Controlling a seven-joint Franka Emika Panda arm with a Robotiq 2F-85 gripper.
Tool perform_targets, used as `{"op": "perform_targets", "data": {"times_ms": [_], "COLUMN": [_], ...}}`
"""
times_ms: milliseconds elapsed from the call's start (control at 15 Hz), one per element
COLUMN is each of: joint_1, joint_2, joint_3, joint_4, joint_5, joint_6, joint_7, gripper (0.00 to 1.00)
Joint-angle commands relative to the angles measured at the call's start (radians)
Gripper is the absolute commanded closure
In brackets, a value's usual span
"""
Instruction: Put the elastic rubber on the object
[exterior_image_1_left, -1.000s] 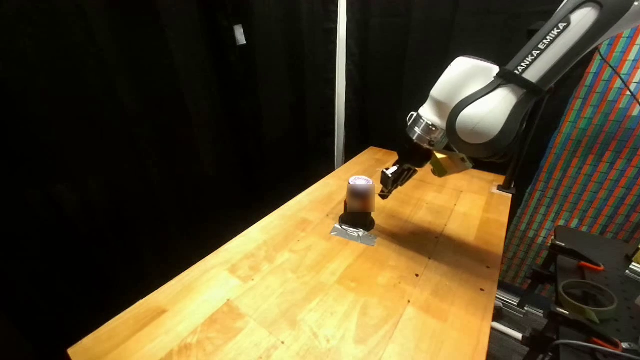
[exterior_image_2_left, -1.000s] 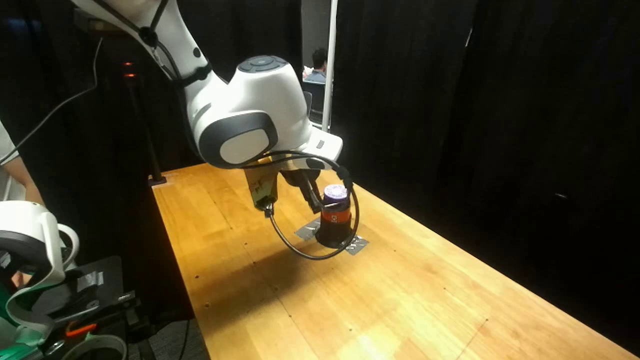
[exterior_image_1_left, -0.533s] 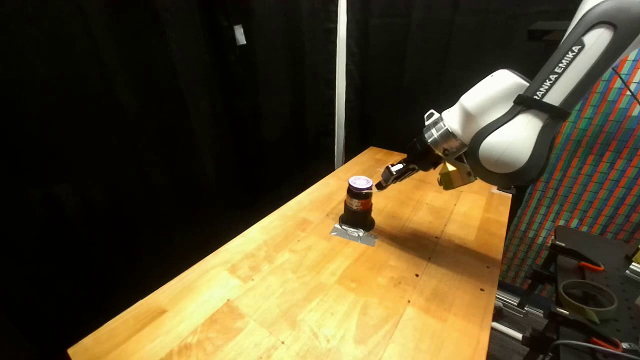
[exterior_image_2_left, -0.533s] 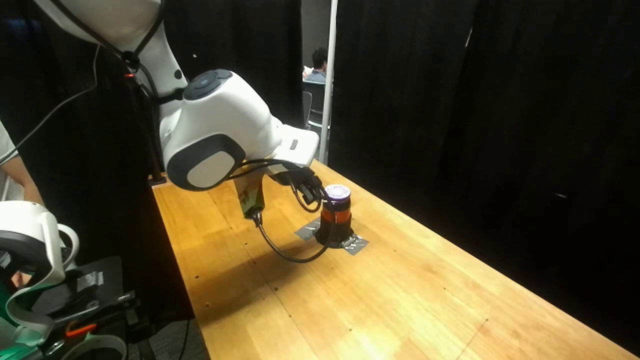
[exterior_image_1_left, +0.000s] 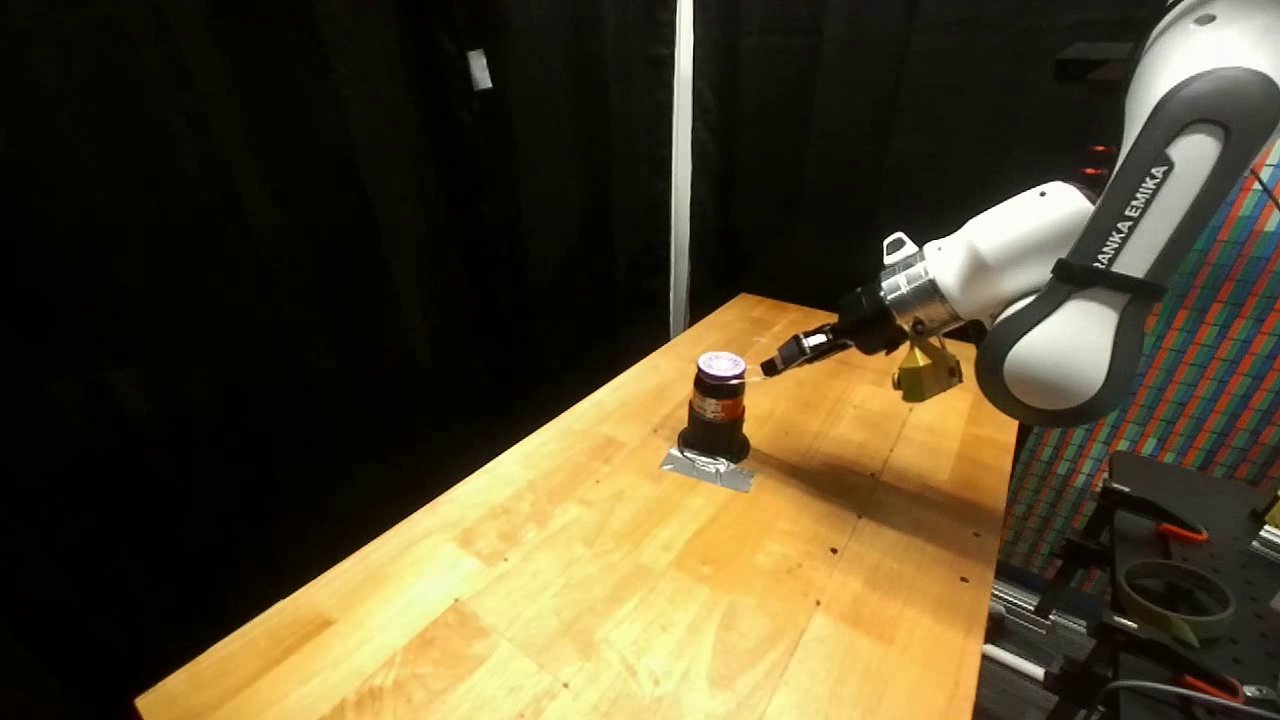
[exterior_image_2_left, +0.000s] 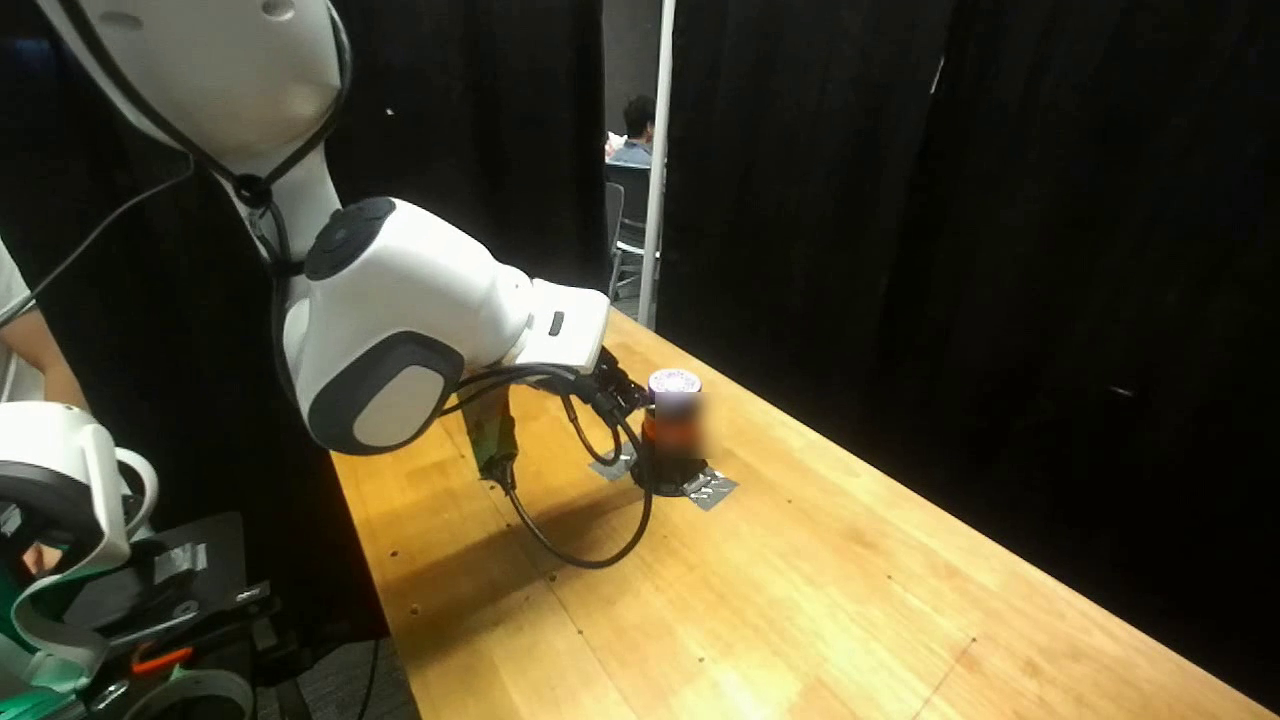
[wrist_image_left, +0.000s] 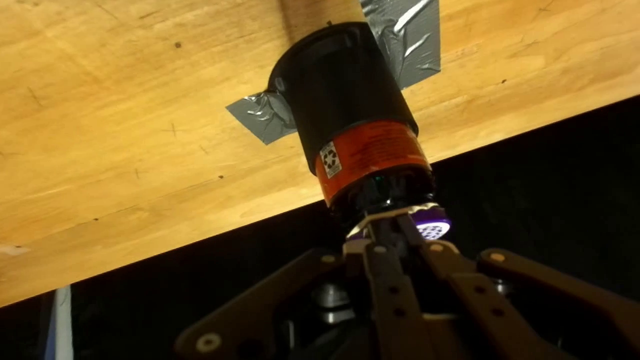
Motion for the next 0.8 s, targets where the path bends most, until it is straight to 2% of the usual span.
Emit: {"op": "perform_targets", "data": {"times_ms": [0,333,400,467,533,600,733], "joint_1": [-0.009,-0.021,-0.018,-0.022,-0.031,-0.001,-0.009], "joint_2": [0.023,0.043,0.041,0.027,0.009,0.038,0.038], "joint_3": [-0.014,-0.028,-0.032,-0.033,-0.029,-0.039,-0.037], "joint_4": [-0.024,-0.042,-0.045,-0.051,-0.059,-0.04,-0.042], "joint_5": [-0.105,-0.201,-0.206,-0.212,-0.231,-0.186,-0.201], "joint_6": [0.141,0.253,0.258,0.219,0.161,0.193,0.171], "joint_7": [0.112,0.18,0.184,0.197,0.218,0.179,0.193], "gripper": [0.9,0.87,0.8,0.62,0.6,0.78,0.61]}}
